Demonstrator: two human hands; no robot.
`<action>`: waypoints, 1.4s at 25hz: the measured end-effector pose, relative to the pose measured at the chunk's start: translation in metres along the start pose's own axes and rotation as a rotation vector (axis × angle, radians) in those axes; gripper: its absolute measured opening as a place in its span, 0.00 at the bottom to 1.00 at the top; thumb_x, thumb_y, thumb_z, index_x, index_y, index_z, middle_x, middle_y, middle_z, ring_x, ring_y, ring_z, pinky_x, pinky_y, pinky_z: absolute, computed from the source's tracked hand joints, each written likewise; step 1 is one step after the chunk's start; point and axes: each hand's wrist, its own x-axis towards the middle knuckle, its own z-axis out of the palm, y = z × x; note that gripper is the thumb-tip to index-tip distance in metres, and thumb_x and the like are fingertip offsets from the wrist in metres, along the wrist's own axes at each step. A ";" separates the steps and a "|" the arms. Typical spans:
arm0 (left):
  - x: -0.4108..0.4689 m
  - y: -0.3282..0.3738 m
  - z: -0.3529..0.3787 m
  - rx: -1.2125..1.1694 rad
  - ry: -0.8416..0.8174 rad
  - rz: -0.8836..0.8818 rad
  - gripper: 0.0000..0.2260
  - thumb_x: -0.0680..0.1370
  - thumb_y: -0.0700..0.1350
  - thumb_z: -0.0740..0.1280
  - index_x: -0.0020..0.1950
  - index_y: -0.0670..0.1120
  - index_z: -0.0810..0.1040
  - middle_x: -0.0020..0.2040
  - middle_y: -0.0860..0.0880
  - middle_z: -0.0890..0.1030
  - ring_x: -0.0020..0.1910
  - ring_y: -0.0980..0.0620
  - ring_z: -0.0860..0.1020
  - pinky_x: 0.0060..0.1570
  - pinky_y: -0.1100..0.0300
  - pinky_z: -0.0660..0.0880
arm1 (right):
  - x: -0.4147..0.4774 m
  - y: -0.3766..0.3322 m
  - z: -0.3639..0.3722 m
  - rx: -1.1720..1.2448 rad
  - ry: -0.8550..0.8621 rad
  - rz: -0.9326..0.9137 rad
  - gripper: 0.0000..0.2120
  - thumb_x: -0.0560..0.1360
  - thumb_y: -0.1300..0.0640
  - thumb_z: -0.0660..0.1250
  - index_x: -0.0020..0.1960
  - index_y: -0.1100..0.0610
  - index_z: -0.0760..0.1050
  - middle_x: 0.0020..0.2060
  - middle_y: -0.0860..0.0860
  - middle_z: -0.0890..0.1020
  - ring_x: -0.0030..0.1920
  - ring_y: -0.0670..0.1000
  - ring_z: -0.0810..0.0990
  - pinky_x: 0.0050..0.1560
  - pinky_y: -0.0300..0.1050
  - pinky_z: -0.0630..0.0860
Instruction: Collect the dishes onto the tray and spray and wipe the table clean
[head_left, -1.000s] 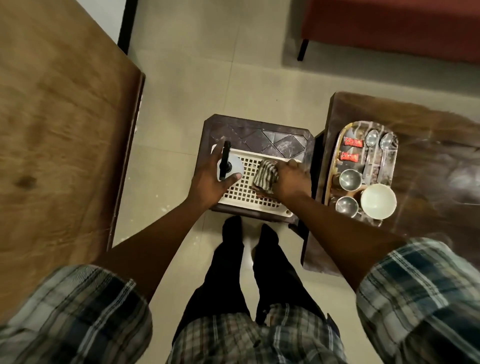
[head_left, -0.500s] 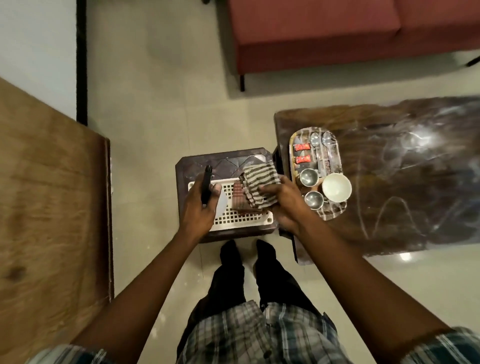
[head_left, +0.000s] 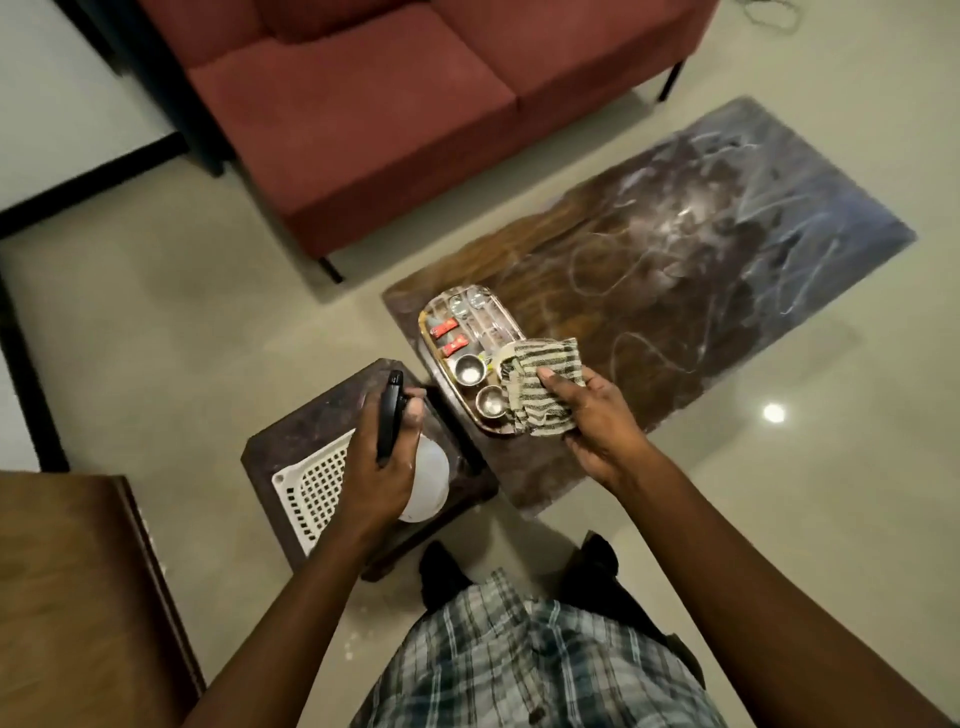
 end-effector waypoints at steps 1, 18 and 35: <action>0.001 0.009 0.021 0.008 -0.019 0.016 0.16 0.83 0.61 0.64 0.69 0.60 0.78 0.63 0.58 0.83 0.63 0.64 0.80 0.68 0.62 0.74 | -0.004 -0.012 -0.020 0.016 0.019 -0.021 0.18 0.79 0.63 0.73 0.68 0.66 0.78 0.58 0.65 0.86 0.52 0.58 0.89 0.56 0.58 0.86; 0.005 0.140 0.414 -0.026 -0.088 0.096 0.17 0.82 0.58 0.69 0.49 0.45 0.85 0.46 0.45 0.89 0.49 0.51 0.88 0.52 0.58 0.82 | 0.002 -0.252 -0.380 0.136 0.103 -0.139 0.16 0.80 0.66 0.70 0.67 0.63 0.79 0.61 0.64 0.85 0.59 0.61 0.85 0.59 0.55 0.84; 0.182 0.286 0.734 0.036 -0.067 0.096 0.20 0.76 0.68 0.65 0.43 0.55 0.87 0.40 0.39 0.87 0.43 0.41 0.87 0.54 0.45 0.82 | 0.196 -0.530 -0.593 0.025 0.174 -0.078 0.18 0.80 0.65 0.69 0.70 0.63 0.77 0.61 0.64 0.85 0.63 0.65 0.84 0.68 0.65 0.78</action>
